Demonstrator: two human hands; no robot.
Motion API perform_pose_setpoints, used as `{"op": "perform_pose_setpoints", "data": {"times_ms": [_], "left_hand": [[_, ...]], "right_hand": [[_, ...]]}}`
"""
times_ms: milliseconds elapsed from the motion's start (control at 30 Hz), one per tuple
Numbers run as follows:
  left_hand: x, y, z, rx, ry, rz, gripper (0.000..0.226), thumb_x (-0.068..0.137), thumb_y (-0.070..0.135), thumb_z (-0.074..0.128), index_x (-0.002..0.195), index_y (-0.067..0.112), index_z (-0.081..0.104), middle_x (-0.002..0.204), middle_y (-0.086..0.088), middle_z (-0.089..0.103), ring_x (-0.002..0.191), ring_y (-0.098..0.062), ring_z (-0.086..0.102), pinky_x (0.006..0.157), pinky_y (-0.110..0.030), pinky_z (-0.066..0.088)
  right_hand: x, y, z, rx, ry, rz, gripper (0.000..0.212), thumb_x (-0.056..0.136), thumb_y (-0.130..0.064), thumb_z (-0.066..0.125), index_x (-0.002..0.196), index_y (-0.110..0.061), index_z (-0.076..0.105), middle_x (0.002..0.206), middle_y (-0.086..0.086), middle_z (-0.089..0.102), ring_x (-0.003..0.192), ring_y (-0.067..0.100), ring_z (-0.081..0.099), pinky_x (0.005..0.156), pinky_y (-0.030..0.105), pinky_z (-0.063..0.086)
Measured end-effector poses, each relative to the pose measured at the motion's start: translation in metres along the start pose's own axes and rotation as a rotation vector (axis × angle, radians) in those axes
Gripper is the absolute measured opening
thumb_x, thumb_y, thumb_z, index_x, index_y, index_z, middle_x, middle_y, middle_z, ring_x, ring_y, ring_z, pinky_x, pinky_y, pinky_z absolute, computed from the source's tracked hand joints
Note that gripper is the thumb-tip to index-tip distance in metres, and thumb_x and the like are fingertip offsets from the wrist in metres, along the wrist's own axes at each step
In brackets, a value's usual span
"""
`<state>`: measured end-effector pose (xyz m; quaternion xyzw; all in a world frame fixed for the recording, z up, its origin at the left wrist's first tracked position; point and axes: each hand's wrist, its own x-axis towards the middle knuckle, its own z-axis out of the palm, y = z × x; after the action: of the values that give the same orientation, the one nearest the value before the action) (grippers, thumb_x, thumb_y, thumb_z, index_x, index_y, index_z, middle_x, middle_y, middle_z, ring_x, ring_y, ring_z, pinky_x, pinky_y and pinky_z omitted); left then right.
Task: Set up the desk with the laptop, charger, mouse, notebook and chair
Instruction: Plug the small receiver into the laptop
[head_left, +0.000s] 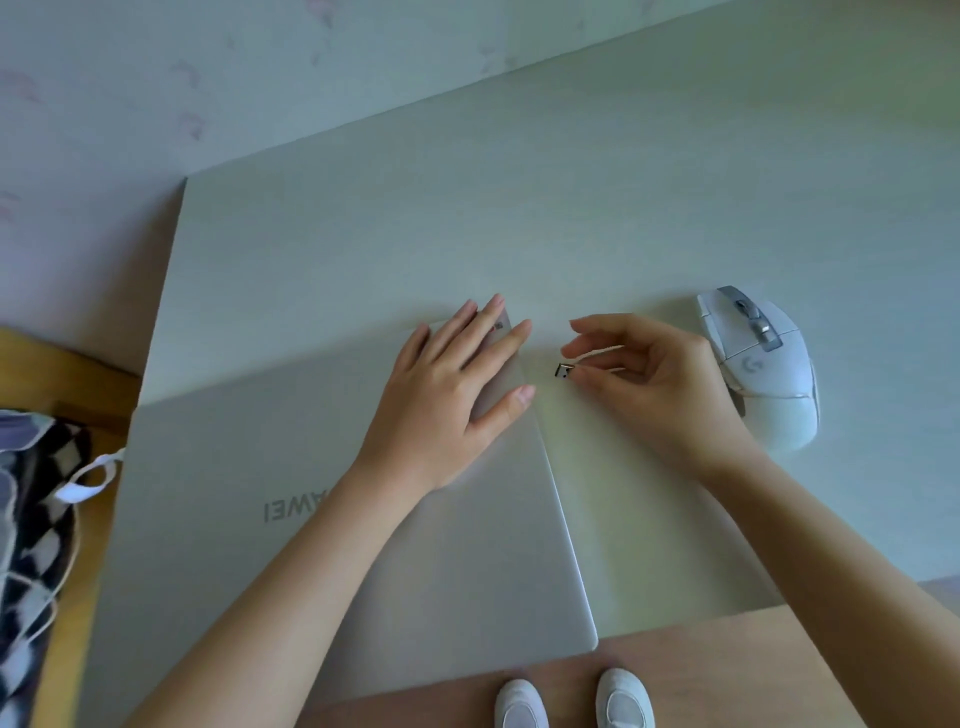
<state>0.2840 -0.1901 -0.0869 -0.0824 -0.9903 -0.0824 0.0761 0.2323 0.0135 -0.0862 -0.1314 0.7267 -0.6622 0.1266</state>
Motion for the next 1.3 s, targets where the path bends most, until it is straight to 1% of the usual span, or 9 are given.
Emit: {"op": "perform_pose_setpoints", "data": {"times_ms": [100, 333, 500, 567, 700, 833, 1033, 1167, 1300], "left_hand": [[-0.001, 0.001, 0.000, -0.008, 0.011, -0.006, 0.056, 0.094, 0.054, 0.036, 0.143, 0.028, 0.044, 0.155, 0.001, 0.033, 0.143, -0.020, 0.030, 0.111, -0.046, 0.030], [-0.007, 0.003, 0.001, -0.027, 0.013, -0.018, 0.056, 0.094, 0.054, 0.034, 0.143, 0.029, 0.043, 0.156, 0.002, 0.032, 0.144, -0.018, 0.027, 0.113, -0.044, 0.028], [-0.008, 0.005, 0.000, -0.038, 0.007, -0.023, 0.056, 0.094, 0.054, 0.033, 0.143, 0.029, 0.043, 0.156, 0.001, 0.032, 0.145, -0.019, 0.026, 0.114, -0.045, 0.028], [-0.008, 0.005, 0.000, -0.041, 0.008, -0.022, 0.056, 0.094, 0.054, 0.033, 0.143, 0.029, 0.043, 0.156, 0.001, 0.032, 0.145, -0.019, 0.026, 0.114, -0.045, 0.027], [-0.008, 0.004, 0.000, -0.049, 0.004, -0.024, 0.056, 0.094, 0.055, 0.034, 0.144, 0.030, 0.042, 0.157, 0.002, 0.030, 0.146, -0.018, 0.024, 0.114, -0.043, 0.024], [-0.009, 0.004, 0.000, -0.051, -0.010, -0.018, 0.057, 0.094, 0.056, 0.033, 0.145, 0.030, 0.041, 0.158, 0.003, 0.028, 0.147, -0.017, 0.021, 0.115, -0.042, 0.022], [-0.010, 0.002, -0.002, -0.082, -0.023, -0.018, 0.057, 0.094, 0.056, 0.034, 0.146, 0.032, 0.038, 0.158, 0.006, 0.026, 0.147, -0.012, 0.017, 0.117, -0.042, 0.022], [-0.009, 0.003, -0.005, -0.093, -0.009, -0.046, 0.062, 0.092, 0.056, 0.038, 0.147, 0.027, 0.037, 0.157, 0.008, 0.028, 0.146, -0.010, 0.020, 0.116, -0.042, 0.025], [-0.007, 0.003, -0.005, -0.089, -0.013, -0.049, 0.065, 0.091, 0.055, 0.039, 0.147, 0.023, 0.036, 0.157, 0.008, 0.028, 0.146, -0.009, 0.020, 0.115, -0.044, 0.027]], "right_hand": [[0.000, -0.002, 0.000, 0.045, -0.018, 0.034, 0.029, 0.079, 0.005, 0.070, 0.100, -0.015, 0.066, 0.087, 0.003, 0.073, 0.078, 0.013, 0.071, 0.079, 0.022, 0.055], [0.000, -0.008, 0.006, 0.121, -0.046, 0.123, 0.028, 0.086, 0.002, 0.064, 0.110, -0.012, 0.062, 0.089, 0.007, 0.070, 0.073, 0.021, 0.073, 0.070, 0.027, 0.059], [0.000, -0.012, 0.004, 0.124, -0.058, 0.185, 0.023, 0.085, 0.001, 0.065, 0.105, -0.009, 0.064, 0.091, 0.008, 0.072, 0.072, 0.021, 0.072, 0.064, 0.025, 0.056], [0.001, -0.012, 0.004, 0.114, -0.069, 0.203, 0.022, 0.083, 0.003, 0.067, 0.101, -0.010, 0.065, 0.092, 0.008, 0.073, 0.074, 0.020, 0.071, 0.066, 0.025, 0.056], [0.002, -0.010, 0.006, -0.019, -0.075, 0.177, 0.020, 0.080, 0.000, 0.070, 0.094, -0.014, 0.068, 0.089, 0.002, 0.075, 0.080, 0.018, 0.071, 0.082, 0.032, 0.057], [0.001, -0.009, 0.006, -0.101, -0.079, 0.183, 0.014, 0.078, -0.007, 0.075, 0.089, -0.015, 0.073, 0.081, 0.001, 0.075, 0.076, 0.009, 0.071, 0.082, 0.029, 0.055], [0.008, -0.007, 0.012, -0.072, -0.048, 0.199, 0.012, 0.076, -0.005, 0.077, 0.086, -0.011, 0.074, 0.077, 0.014, 0.074, 0.077, 0.029, 0.072, 0.081, 0.036, 0.059], [0.012, -0.005, 0.016, -0.080, -0.013, 0.182, 0.012, 0.076, -0.004, 0.076, 0.086, -0.010, 0.075, 0.075, 0.012, 0.074, 0.069, 0.019, 0.072, 0.071, 0.021, 0.058], [0.014, -0.003, 0.021, -0.127, 0.017, 0.154, 0.013, 0.076, -0.006, 0.076, 0.088, -0.011, 0.076, 0.075, 0.004, 0.074, 0.067, 0.010, 0.070, 0.074, 0.019, 0.056]]}}
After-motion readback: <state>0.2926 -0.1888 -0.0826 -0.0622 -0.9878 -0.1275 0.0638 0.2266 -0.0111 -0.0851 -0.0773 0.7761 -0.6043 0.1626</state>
